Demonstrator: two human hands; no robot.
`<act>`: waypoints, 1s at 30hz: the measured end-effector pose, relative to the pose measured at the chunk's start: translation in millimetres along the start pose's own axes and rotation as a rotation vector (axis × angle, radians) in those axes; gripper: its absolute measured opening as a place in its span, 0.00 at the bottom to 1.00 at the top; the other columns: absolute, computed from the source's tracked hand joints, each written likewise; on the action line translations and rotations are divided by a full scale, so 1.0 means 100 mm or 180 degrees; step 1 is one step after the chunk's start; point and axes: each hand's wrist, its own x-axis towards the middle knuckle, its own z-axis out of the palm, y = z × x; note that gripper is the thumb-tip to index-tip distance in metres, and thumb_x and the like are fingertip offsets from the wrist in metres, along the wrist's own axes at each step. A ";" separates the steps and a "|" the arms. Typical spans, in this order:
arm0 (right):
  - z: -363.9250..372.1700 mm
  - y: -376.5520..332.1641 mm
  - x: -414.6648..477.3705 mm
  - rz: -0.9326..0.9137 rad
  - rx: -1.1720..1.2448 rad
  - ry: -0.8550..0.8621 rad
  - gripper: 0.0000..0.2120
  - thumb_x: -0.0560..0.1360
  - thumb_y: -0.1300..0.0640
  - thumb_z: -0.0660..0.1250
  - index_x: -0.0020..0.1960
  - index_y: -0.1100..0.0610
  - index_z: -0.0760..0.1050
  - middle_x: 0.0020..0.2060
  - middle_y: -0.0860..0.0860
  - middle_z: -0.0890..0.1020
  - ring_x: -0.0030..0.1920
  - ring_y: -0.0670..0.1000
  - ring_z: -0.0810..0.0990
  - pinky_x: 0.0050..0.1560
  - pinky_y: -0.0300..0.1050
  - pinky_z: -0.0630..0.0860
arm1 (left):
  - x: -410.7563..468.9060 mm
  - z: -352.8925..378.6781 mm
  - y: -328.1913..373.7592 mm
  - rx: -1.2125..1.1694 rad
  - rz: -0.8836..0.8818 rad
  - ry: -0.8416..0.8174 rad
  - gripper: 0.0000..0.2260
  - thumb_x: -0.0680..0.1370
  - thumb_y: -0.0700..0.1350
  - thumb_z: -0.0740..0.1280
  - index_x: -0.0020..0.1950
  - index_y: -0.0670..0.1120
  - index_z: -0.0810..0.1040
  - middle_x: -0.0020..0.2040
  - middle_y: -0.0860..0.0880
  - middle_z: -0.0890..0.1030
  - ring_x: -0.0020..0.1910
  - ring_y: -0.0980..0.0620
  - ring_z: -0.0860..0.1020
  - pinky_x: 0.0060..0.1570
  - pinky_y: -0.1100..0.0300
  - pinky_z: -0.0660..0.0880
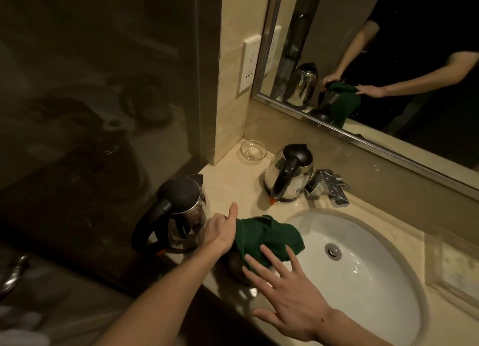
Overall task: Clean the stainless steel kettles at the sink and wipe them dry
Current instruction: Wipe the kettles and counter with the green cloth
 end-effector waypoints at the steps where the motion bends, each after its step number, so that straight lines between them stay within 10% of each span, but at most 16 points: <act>1: -0.01 0.01 0.01 0.0015 -0.0016 -0.0022 0.32 0.77 0.33 0.50 0.76 0.49 0.60 0.75 0.47 0.61 0.75 0.59 0.56 0.65 0.67 0.52 | 0.00 0.00 0.00 -0.0007 -0.0004 -0.0010 0.37 0.79 0.69 0.43 0.59 0.45 0.82 0.60 0.39 0.80 0.60 0.38 0.77 0.56 0.49 0.71; 13: -0.03 0.22 0.23 0.1334 0.0541 0.0118 0.33 0.76 0.30 0.36 0.77 0.44 0.36 0.76 0.44 0.43 0.77 0.49 0.41 0.72 0.49 0.47 | -0.03 -0.02 0.00 -0.0109 -0.0012 0.0002 0.38 0.79 0.70 0.43 0.61 0.44 0.81 0.63 0.39 0.78 0.64 0.38 0.75 0.60 0.48 0.69; 18: -0.05 0.42 0.32 0.2127 0.1310 0.0705 0.34 0.76 0.34 0.39 0.76 0.48 0.57 0.69 0.50 0.70 0.69 0.51 0.64 0.63 0.47 0.64 | -0.07 -0.03 0.01 -0.0169 -0.0021 0.0154 0.37 0.80 0.68 0.45 0.61 0.42 0.81 0.62 0.38 0.79 0.63 0.37 0.75 0.59 0.49 0.70; 21: -0.14 0.57 0.28 0.3069 0.3520 0.1439 0.19 0.82 0.42 0.48 0.56 0.44 0.77 0.54 0.52 0.79 0.56 0.48 0.77 0.53 0.41 0.67 | -0.09 -0.01 0.00 -0.0258 0.0005 0.0262 0.36 0.80 0.67 0.45 0.56 0.41 0.82 0.59 0.38 0.80 0.59 0.39 0.77 0.52 0.51 0.68; 30: 0.35 0.71 -0.29 0.4208 0.5350 0.1854 0.34 0.78 0.33 0.46 0.72 0.53 0.67 0.69 0.55 0.70 0.60 0.52 0.72 0.68 0.58 0.59 | -0.26 0.15 -0.01 -0.0829 -0.0218 0.1175 0.37 0.78 0.67 0.45 0.43 0.40 0.82 0.45 0.39 0.83 0.42 0.43 0.76 0.43 0.55 0.66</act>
